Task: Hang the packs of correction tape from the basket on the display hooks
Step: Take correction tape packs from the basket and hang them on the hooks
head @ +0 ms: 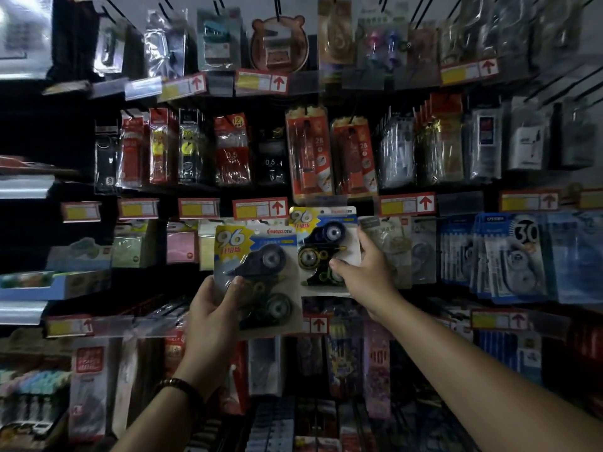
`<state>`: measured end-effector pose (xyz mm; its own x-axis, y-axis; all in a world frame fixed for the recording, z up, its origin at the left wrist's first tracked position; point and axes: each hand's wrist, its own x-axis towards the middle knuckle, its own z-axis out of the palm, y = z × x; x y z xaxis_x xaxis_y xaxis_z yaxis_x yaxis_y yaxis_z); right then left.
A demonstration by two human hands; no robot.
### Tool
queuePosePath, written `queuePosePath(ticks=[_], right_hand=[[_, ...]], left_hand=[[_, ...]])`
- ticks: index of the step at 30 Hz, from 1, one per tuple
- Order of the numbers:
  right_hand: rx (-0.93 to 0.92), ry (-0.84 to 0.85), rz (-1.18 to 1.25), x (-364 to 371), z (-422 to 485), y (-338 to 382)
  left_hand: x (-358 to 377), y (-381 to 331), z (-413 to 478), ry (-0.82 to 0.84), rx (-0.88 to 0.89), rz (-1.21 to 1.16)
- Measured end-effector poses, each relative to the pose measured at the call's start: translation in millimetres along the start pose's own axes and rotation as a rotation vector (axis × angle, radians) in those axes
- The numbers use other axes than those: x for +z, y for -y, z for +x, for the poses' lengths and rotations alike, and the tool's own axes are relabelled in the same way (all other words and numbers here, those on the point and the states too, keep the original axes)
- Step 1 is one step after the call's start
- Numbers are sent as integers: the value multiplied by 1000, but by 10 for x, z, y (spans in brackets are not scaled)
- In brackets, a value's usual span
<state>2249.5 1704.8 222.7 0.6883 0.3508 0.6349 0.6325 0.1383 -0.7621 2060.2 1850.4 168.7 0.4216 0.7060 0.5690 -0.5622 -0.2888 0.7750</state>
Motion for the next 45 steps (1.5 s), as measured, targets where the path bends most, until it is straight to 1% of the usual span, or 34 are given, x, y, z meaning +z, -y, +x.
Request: queuePosePath(ticks=[6, 9, 12, 15, 18, 20, 24, 27, 29, 30, 32, 33, 35, 36, 37, 40, 43, 45], right_hand=[[69, -11, 35, -46, 41, 101], [68, -13, 41, -56, 91, 167], [104, -36, 7, -78, 87, 230], [129, -25, -27, -89, 74, 239], [112, -45, -64, -50, 94, 223], [112, -63, -129, -4, 105, 205], [45, -117, -399, 100, 118, 36], [91, -84, -489, 115, 153, -57], [92, -118, -549, 74, 126, -67], [63, -145, -562, 45, 92, -64], [-28, -135, -481, -29, -29, -26], [-68, -91, -395, -61, -89, -24], [-80, 75, -220, -105, -245, 1], [-76, 153, -175, -106, -306, -4], [-84, 188, -167, -96, -324, -50], [-117, 169, -195, -44, -300, -201], [-82, 107, -159, -19, -195, -263], [-68, 90, -148, -30, -110, -281]], left_hand=[[18, -15, -27, 29, -20, -11], [31, -36, -29, 30, -25, -16], [42, -62, -27, 37, -26, -10], [34, -70, -23, 31, -25, -3], [30, -79, -9, 25, -28, -14], [39, -75, 16, 28, -29, -13], [89, -85, 21, 58, -27, -28], [141, -69, 4, 68, -40, -22], [165, -31, 12, 65, -61, -18], [179, -8, 18, 63, -69, -21], [227, 19, 21, 62, -71, -37], [265, 28, 19, 64, -76, -49], [355, 70, 32, 61, -97, -67], [404, 98, 41, 62, -101, -70], [455, 134, 50, 63, -99, -72], [591, 220, 78, 82, -60, -50], [693, 255, 159, 135, -30, 20], [738, 279, 282, 118, 0, 93]])
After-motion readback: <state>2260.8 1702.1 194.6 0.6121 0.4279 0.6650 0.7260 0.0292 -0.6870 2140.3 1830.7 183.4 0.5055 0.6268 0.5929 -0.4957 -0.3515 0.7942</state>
